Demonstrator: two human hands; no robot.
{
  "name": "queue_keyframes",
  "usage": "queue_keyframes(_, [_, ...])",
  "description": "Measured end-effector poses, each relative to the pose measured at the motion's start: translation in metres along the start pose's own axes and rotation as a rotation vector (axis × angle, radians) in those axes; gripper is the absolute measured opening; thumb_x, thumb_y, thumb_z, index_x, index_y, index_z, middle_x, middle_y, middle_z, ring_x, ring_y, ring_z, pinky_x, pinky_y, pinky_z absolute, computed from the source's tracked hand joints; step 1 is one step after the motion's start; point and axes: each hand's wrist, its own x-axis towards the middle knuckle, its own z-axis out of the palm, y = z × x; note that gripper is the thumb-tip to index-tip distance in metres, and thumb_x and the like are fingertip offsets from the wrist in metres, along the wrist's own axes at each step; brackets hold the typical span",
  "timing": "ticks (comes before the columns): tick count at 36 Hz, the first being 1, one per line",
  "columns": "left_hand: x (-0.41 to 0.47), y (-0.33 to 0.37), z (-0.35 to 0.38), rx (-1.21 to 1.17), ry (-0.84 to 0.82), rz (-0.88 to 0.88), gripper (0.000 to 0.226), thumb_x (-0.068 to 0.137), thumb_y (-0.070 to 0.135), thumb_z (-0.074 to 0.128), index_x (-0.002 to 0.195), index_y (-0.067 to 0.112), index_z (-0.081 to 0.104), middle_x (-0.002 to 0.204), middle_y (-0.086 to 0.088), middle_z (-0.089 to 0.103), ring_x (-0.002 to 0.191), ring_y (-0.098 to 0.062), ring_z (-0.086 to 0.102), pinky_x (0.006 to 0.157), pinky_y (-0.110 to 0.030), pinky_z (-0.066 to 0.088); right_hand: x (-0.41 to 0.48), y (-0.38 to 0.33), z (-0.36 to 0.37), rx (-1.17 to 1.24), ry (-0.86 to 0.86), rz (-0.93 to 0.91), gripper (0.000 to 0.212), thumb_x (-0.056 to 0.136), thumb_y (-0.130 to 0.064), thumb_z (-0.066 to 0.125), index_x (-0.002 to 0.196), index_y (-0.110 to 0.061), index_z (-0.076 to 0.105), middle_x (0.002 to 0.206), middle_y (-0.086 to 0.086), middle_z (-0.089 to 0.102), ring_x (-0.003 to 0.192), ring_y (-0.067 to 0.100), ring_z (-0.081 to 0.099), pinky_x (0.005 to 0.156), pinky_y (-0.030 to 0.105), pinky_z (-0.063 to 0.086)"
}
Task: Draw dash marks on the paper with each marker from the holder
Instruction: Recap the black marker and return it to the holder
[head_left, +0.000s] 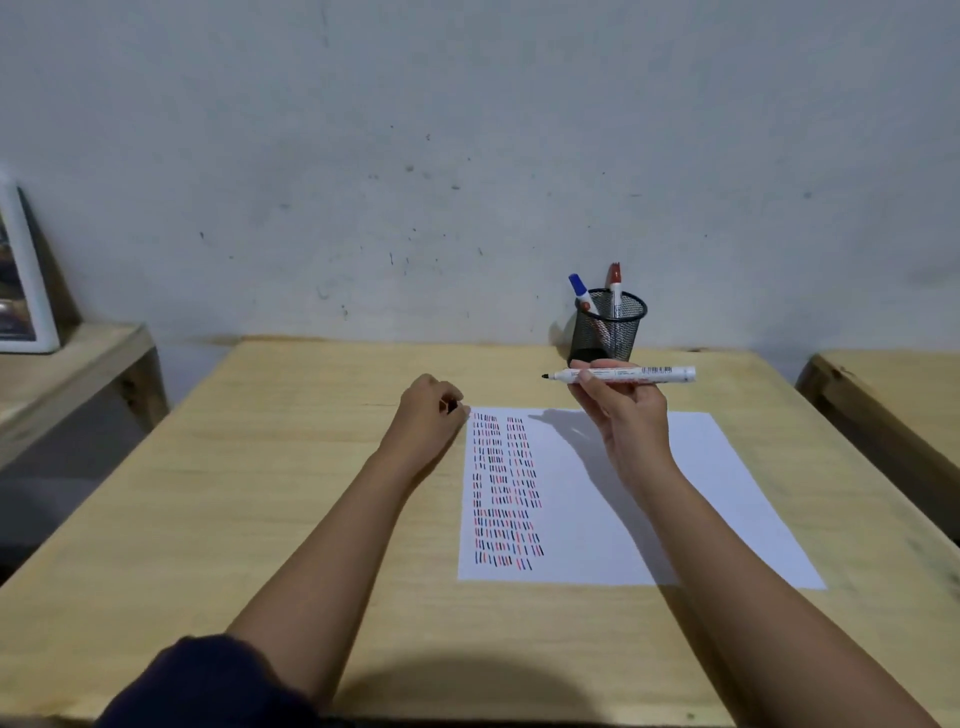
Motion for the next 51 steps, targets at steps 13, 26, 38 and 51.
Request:
queue_keyframes(13, [0.003, 0.036, 0.000, -1.040, 0.016, -0.173, 0.012, 0.079, 0.013, 0.071, 0.091, 0.014, 0.072, 0.087, 0.004, 0.072, 0.085, -0.007, 0.066, 0.065, -0.012, 0.051, 0.010, 0.005, 0.006, 0.143, -0.103, -0.023, 0.013, 0.083, 0.009, 0.056, 0.087, -0.004, 0.058, 0.085, 0.004, 0.075, 0.088, 0.016, 0.070, 0.078, 0.022, 0.056])
queue_keyframes(26, [-0.003, 0.053, 0.012, -1.368, -0.120, -0.193, 0.014, 0.079, -0.002, 0.065, 0.085, 0.007, 0.072, 0.080, -0.002, 0.076, 0.081, -0.009, 0.071, 0.074, -0.014, 0.055, 0.008, 0.005, 0.005, 0.120, -0.133, -0.062, 0.013, 0.075, 0.002, 0.063, 0.085, -0.006, 0.059, 0.088, 0.005, 0.075, 0.090, 0.019, 0.070, 0.080, 0.024, 0.056])
queue_keyframes(38, [-0.006, 0.065, 0.007, -1.159, -0.179, -0.140, 0.013, 0.073, 0.005, 0.073, 0.082, 0.014, 0.075, 0.086, 0.001, 0.075, 0.087, -0.011, 0.069, 0.085, -0.017, 0.053, 0.007, -0.001, 0.004, 0.077, -0.187, -0.062, 0.012, 0.079, 0.006, 0.060, 0.088, -0.003, 0.058, 0.086, 0.007, 0.073, 0.088, 0.020, 0.070, 0.080, 0.025, 0.056])
queue_keyframes(51, [-0.014, 0.061, 0.002, -1.048, -0.171, -0.175, 0.032, 0.046, 0.020, 0.083, 0.077, 0.015, 0.077, 0.081, -0.003, 0.075, 0.084, -0.016, 0.069, 0.086, -0.027, 0.051, -0.002, 0.000, 0.003, -0.039, -0.209, -0.044, 0.013, 0.080, 0.006, 0.061, 0.085, -0.006, 0.058, 0.076, 0.001, 0.071, 0.086, 0.019, 0.070, 0.080, 0.024, 0.056])
